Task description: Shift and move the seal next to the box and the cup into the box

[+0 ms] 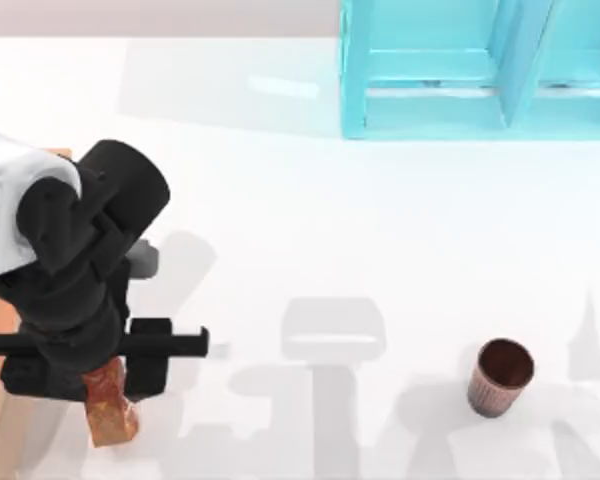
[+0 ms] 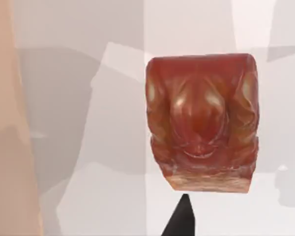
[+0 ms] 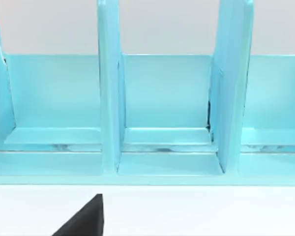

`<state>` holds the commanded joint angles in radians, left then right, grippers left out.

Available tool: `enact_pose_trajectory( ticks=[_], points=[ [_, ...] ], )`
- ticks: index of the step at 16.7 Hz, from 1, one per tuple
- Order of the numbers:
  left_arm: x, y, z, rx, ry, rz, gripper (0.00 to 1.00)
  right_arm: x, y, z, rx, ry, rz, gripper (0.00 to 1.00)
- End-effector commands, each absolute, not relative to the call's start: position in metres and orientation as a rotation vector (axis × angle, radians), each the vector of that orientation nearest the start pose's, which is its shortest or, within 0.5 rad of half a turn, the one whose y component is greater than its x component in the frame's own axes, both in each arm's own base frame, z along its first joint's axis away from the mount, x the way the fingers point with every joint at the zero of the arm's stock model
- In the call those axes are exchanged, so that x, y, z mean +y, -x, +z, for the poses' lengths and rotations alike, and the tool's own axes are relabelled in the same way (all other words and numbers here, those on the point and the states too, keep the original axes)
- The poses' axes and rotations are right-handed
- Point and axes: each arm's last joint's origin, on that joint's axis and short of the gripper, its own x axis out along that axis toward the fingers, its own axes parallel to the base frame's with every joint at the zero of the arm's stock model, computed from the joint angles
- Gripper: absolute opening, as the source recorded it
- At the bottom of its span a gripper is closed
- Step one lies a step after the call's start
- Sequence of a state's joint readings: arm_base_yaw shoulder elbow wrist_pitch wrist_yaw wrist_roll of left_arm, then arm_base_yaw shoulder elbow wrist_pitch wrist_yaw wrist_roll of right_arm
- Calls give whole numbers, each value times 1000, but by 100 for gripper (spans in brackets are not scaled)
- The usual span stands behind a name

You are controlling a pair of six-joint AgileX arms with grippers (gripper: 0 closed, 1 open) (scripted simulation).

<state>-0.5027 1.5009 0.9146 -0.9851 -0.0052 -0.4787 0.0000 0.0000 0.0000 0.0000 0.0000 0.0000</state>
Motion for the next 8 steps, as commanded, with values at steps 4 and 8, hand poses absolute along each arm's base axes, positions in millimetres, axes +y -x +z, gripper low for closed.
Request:
enact_pose_trajectory(
  ticks=[4, 8],
  points=[
    [-117, -215, 179, 1569, -24, -16, 98, -1, -106, 160, 0, 0, 0, 100],
    [-117, -215, 179, 1569, -24, -16, 100, -1, -106, 160, 0, 0, 0, 100]
  ],
)
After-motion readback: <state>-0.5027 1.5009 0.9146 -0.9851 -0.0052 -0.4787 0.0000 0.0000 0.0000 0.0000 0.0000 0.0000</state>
